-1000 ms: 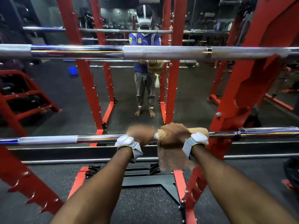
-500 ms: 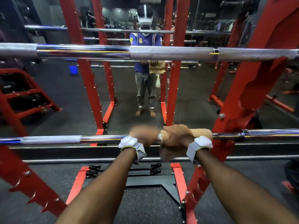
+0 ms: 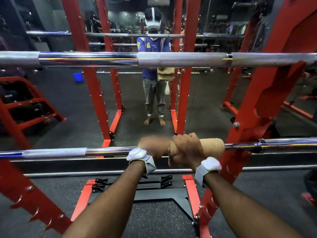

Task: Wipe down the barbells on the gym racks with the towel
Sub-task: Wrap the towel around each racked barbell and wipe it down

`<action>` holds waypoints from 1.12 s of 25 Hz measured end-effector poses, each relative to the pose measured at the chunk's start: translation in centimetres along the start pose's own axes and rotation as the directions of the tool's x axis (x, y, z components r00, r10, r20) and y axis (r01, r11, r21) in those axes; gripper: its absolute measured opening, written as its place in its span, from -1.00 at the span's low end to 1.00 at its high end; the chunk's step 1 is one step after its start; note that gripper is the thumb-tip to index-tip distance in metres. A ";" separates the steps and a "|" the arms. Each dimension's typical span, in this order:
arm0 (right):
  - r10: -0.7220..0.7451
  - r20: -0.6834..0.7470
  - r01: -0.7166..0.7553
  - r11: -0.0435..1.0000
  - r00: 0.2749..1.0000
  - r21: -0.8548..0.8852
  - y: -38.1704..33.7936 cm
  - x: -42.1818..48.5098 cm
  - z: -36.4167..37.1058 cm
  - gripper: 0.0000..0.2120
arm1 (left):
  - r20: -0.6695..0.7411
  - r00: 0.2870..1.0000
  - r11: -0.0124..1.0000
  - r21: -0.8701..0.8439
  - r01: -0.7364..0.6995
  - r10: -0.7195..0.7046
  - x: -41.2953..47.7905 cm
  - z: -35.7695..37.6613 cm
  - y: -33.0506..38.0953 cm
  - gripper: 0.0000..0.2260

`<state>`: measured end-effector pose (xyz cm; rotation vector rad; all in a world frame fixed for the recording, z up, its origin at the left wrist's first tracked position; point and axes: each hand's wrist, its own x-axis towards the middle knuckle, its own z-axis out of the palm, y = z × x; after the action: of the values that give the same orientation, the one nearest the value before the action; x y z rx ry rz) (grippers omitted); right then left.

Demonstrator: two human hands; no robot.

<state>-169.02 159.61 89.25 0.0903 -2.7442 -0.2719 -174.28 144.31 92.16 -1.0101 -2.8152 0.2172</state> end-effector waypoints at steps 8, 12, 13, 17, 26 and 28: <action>-0.047 0.263 -0.002 0.983 0.964 0.183 1.0 2.3 -1.0 -0.68 | 0.031 1.000 1.000 -0.022 -0.006 0.007 0.0 -0.3 0.0 -0.65; -0.048 0.323 -0.017 0.981 0.945 0.196 0.7 2.5 -1.4 -0.69 | 0.026 0.999 0.999 -0.012 -0.032 0.032 0.1 -0.1 -0.3 -0.64; -0.039 0.330 -0.023 0.983 0.943 0.184 0.8 2.6 -1.5 -0.69 | 0.021 1.000 1.000 -0.026 0.001 0.000 0.0 -0.4 0.0 -0.63; -0.031 0.252 -0.008 0.989 0.967 0.151 0.8 2.3 -0.9 -0.69 | -0.006 0.998 0.996 -0.067 0.064 -0.064 -0.3 -0.7 0.4 -0.60; 0.012 0.118 -0.029 0.989 0.993 0.144 -0.5 1.6 -0.5 -0.77 | 0.009 0.996 0.984 -0.152 0.093 -0.092 0.5 -0.1 0.0 -0.59; 0.053 -0.049 -0.047 0.993 0.997 0.105 -2.0 0.7 0.5 -0.81 | -0.005 0.998 0.990 -0.126 0.063 -0.064 0.8 0.5 -0.3 -0.64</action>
<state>-169.81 157.71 88.67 0.0555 -2.7034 -0.1121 -175.16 144.56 91.75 -0.9415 -2.8785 0.0280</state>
